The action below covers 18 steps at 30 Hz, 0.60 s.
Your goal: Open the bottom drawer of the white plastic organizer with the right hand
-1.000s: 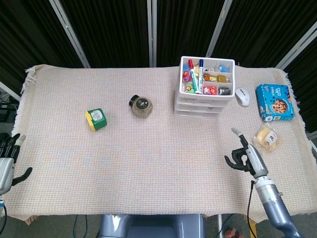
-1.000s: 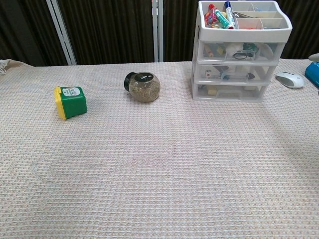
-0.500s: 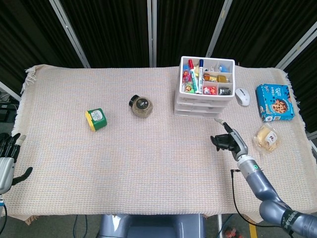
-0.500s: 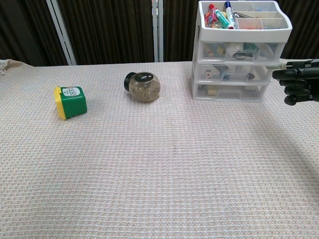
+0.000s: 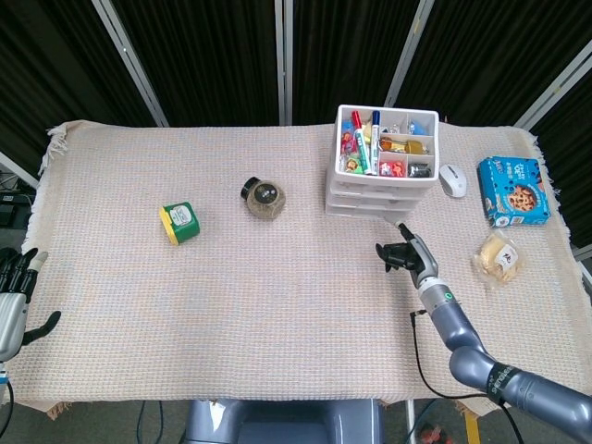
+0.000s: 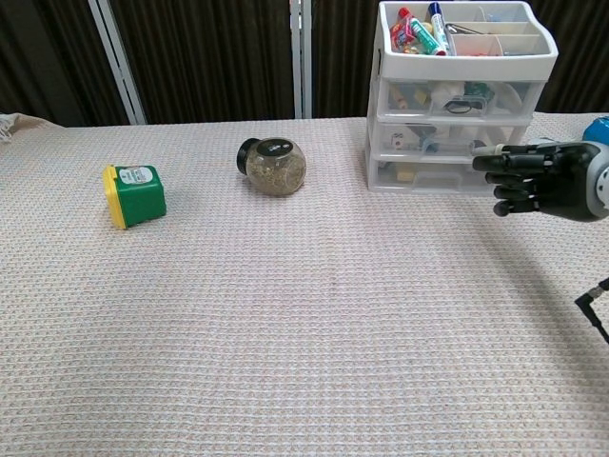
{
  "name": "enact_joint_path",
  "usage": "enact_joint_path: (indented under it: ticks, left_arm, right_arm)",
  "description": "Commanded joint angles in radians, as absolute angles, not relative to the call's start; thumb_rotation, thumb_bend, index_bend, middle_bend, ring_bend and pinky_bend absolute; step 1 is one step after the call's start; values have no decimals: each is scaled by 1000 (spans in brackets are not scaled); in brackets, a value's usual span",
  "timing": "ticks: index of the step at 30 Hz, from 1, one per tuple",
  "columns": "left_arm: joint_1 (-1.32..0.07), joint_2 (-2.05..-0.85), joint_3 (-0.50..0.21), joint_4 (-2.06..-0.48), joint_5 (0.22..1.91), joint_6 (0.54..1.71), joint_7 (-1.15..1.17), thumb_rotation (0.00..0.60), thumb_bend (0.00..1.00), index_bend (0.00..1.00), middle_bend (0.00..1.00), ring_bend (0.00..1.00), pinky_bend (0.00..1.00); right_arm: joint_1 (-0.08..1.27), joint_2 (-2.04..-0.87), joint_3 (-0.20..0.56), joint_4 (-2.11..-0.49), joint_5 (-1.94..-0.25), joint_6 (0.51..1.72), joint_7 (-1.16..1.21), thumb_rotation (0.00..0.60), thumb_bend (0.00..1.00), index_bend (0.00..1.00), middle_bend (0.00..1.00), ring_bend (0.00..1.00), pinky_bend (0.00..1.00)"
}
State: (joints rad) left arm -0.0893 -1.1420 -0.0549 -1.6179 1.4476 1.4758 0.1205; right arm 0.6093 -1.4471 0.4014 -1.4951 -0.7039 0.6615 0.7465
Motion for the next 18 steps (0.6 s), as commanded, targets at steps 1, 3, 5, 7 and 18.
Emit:
enact_joint_path:
  ticks: [1, 3, 5, 7, 18]
  left_arm:
    - [-89, -1142, -55, -1618, 1447, 1476, 119, 600, 283, 0, 0, 0, 0]
    - [-89, -1142, -55, -1617, 1447, 1476, 119, 600, 283, 0, 0, 0, 0]
    - [-90, -1142, -55, -1618, 1446, 1475, 118, 600, 282, 0, 0, 0, 0]
    - [-90, -1141, -56, -1618, 1445, 1474, 117, 600, 283, 0, 0, 0, 0]
    - [-92, -1140, -56, -1613, 1447, 1469, 96, 600, 283, 0, 0, 0, 0]
  right_arm:
    - [629, -1484, 416, -1464, -690, 654, 738, 600, 369, 166, 893, 889, 710]
    - [638, -1503, 424, -1445, -685, 651, 733, 600, 369, 176, 893, 889, 709]
    - [647, -1521, 432, -1430, -680, 651, 726, 600, 370, 186, 893, 889, 709]
    - [656, -1537, 438, -1416, -675, 647, 720, 600, 371, 199, 893, 889, 709]
    - [708, -1608, 472, -1300, -616, 620, 680, 600, 372, 207, 893, 889, 709]
